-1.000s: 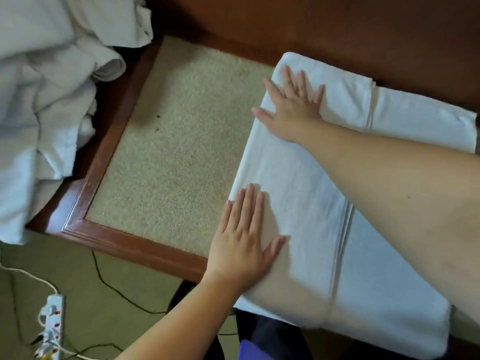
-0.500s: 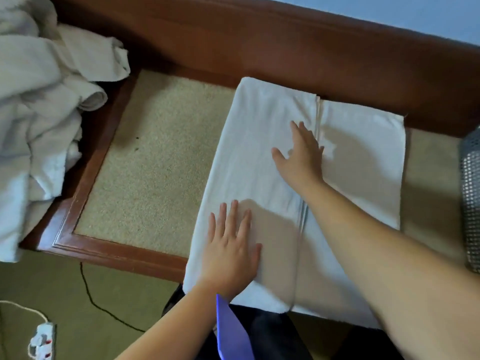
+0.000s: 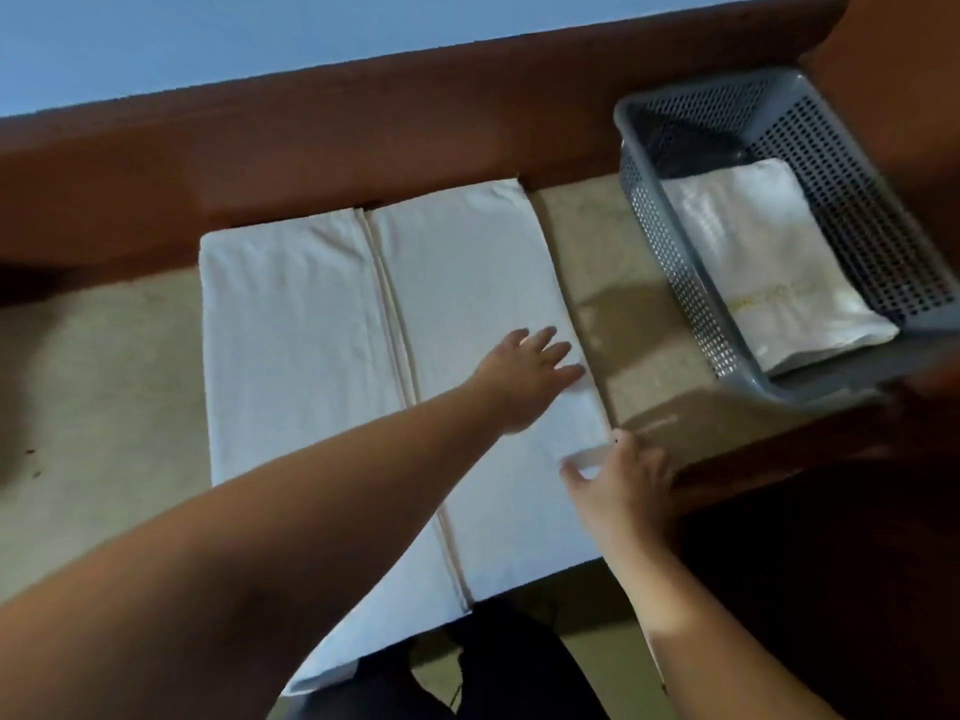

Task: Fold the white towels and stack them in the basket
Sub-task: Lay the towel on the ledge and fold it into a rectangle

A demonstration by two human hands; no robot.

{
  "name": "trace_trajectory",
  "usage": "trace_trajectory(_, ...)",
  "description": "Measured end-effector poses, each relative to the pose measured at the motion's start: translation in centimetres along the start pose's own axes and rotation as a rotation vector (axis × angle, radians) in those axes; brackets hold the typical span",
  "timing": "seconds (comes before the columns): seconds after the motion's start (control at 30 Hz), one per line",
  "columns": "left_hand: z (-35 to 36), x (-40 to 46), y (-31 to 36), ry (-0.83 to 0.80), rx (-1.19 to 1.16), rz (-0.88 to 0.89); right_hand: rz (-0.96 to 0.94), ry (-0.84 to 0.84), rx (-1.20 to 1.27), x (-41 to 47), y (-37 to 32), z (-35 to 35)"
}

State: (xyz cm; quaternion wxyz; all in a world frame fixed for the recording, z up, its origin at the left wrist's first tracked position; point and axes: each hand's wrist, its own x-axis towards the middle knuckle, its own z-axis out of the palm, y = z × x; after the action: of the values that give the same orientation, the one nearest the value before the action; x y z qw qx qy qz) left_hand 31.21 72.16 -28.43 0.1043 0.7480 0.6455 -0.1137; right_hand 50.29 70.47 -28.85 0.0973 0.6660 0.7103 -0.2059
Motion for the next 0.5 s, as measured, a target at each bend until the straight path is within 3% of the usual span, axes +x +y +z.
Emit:
trace_trajectory(0.13, -1.7, 4.5, 0.9, -0.087, 0.269, 0.328, 0.061, -0.055, 0.039, 0.1, 1.3, -0.4)
trace_trajectory(0.23, -3.3, 6.9, 1.6, -0.193, 0.351, 0.354, 0.073, -0.125, 0.109, 0.3, 1.8, -0.5)
trace_trajectory(0.37, -4.9, 8.6, 1.1, -0.383, 0.517, 0.325, 0.006, -0.158, 0.025, -0.2, 2.2, -1.1)
trace_trajectory(0.5, -5.8, 7.2, -2.0, -0.349, 0.448, 0.366, -0.185, -0.064, 0.114, -2.4, 3.0, -1.2)
